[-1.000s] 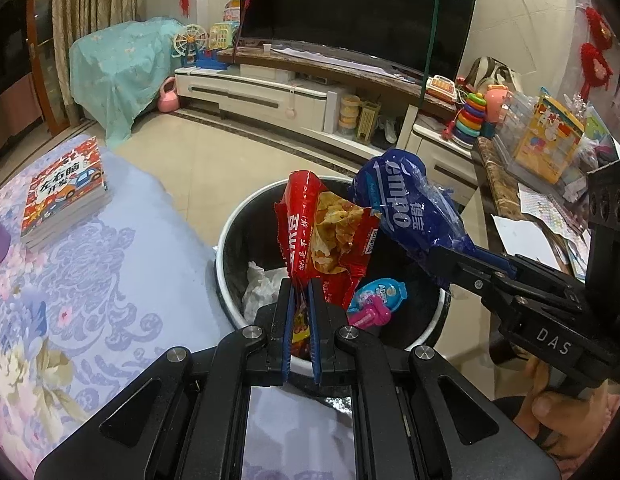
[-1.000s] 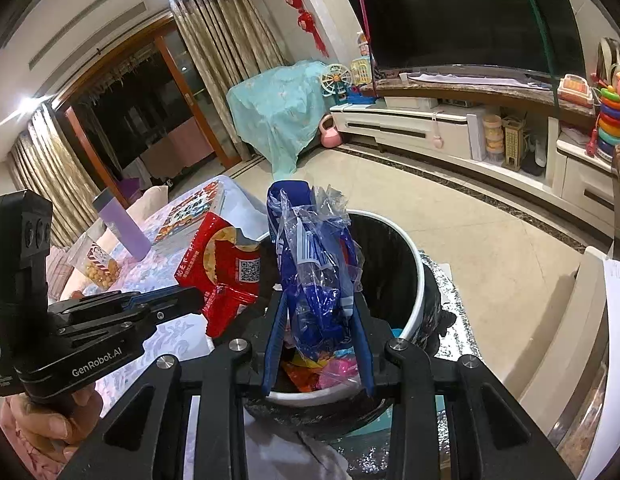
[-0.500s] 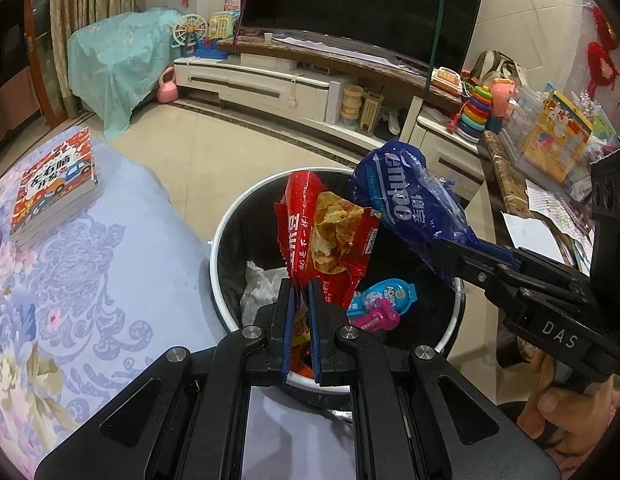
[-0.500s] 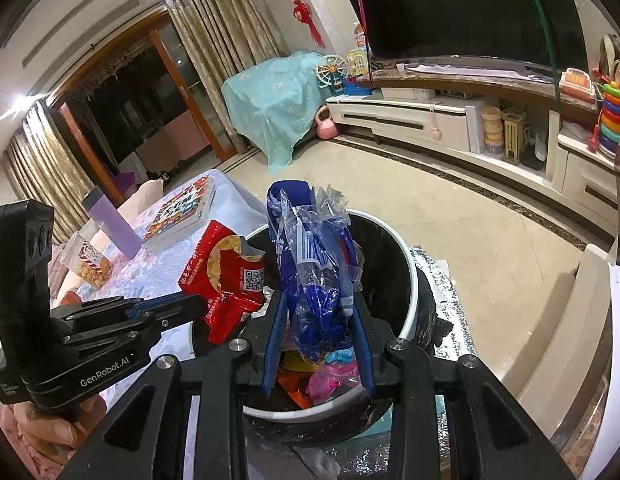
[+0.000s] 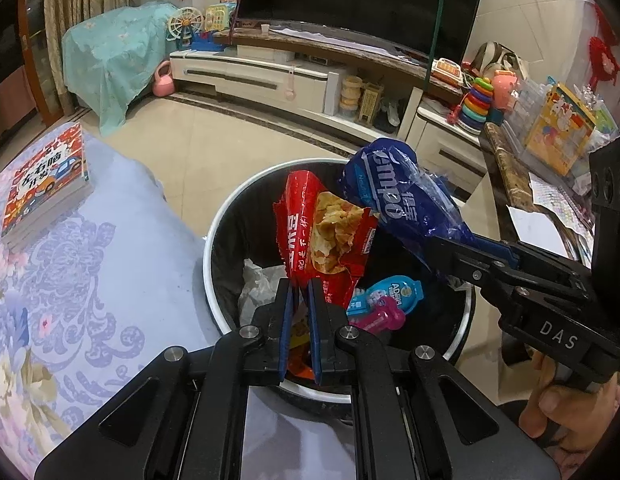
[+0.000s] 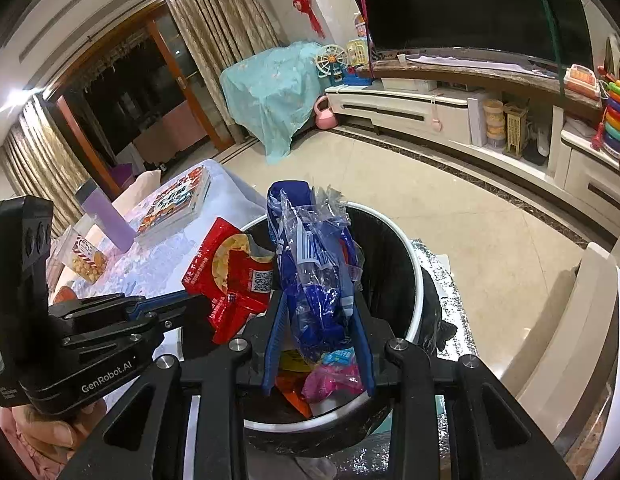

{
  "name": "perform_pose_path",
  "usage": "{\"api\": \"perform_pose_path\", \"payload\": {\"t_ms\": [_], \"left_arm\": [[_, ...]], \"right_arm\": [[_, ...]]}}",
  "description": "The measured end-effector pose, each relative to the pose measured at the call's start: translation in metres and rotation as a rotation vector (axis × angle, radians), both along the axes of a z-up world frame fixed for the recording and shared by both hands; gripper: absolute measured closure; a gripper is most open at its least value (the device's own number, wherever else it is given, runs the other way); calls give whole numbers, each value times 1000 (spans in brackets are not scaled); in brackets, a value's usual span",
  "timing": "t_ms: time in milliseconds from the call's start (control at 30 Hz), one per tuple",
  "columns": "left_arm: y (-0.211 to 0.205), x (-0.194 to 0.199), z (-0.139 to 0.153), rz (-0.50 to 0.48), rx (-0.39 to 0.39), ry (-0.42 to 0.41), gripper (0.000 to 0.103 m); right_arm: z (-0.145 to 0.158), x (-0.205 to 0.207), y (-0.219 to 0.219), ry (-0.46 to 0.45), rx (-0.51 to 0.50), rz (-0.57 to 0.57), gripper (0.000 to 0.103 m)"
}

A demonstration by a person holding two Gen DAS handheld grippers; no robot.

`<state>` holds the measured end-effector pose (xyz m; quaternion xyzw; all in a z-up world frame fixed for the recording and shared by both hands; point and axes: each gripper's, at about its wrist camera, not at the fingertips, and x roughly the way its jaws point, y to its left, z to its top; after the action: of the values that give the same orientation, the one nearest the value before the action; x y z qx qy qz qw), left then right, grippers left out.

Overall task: Collect trash
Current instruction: 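Open both tools to drop the chip bag and Oreo package into the bin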

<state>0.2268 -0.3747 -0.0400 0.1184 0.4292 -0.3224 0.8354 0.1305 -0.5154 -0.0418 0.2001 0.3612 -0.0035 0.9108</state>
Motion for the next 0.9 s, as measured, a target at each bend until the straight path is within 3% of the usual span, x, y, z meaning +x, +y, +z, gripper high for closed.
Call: {"api": "perform_pose_path", "payload": {"t_ms": [133, 200, 267, 333, 400, 633, 700, 900], "left_arm": [[1, 2, -1, 4, 2, 3, 96], [2, 3, -2, 5, 5, 4, 91], [2, 5, -2, 7, 5, 7, 84], [2, 5, -2, 8, 9, 3, 67], [6, 3, 0, 19, 6, -11, 57], [36, -11, 10, 62, -30, -47, 54], [48, -18, 13, 82, -55, -52, 51], [93, -47, 22, 154, -131, -74, 38]], "right_arm": [[-3, 1, -1, 10, 5, -1, 68], [-3, 2, -2, 11, 7, -3, 68], [-3, 3, -2, 10, 8, -8, 68], [-3, 4, -3, 11, 13, -11, 65], [-3, 3, -4, 13, 16, -20, 55], [2, -11, -5, -18, 34, -46, 44], [5, -15, -2, -31, 35, -54, 32], [20, -43, 15, -91, 51, -82, 14]]}}
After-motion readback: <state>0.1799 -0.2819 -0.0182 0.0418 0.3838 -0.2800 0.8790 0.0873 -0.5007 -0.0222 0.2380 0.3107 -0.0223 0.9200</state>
